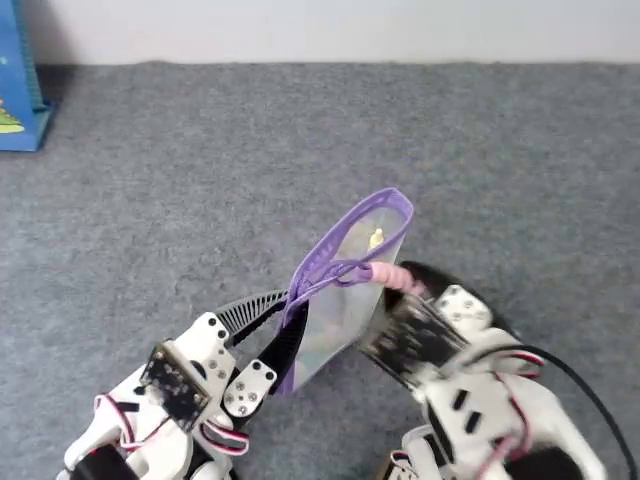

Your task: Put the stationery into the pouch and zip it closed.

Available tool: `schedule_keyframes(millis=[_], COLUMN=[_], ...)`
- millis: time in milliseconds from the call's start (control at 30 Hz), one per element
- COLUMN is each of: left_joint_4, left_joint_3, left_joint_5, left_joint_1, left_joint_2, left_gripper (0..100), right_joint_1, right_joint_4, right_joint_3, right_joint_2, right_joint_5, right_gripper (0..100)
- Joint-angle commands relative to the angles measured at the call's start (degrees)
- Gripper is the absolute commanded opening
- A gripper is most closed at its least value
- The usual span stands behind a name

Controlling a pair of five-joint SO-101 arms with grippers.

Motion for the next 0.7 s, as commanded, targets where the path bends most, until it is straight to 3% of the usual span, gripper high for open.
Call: schedule_keyframes(millis=[0, 200, 667], left_joint_4=[-0.26, -0.26, -0.18], left_joint_3=[-2.33, -2.33, -2.33], left_joint_5=[-0.79, -0.79, -0.88], left_joint_1=[-0.53, -0.53, -0.53], left_joint_2=[-0.79, -0.79, -0.79], left_gripper=[1, 1, 1], right_joint_1=[3.74, 6.11, 21.41], right_joint_4=[-3.74, -5.14, -23.52], right_joint_3=[1.58, 2.46, 7.21], right_joint_2=[0.66, 0.75, 17.45], right_joint_5=[0.88, 0.70, 2.90], right_gripper=[1.1, 1.1, 1.1])
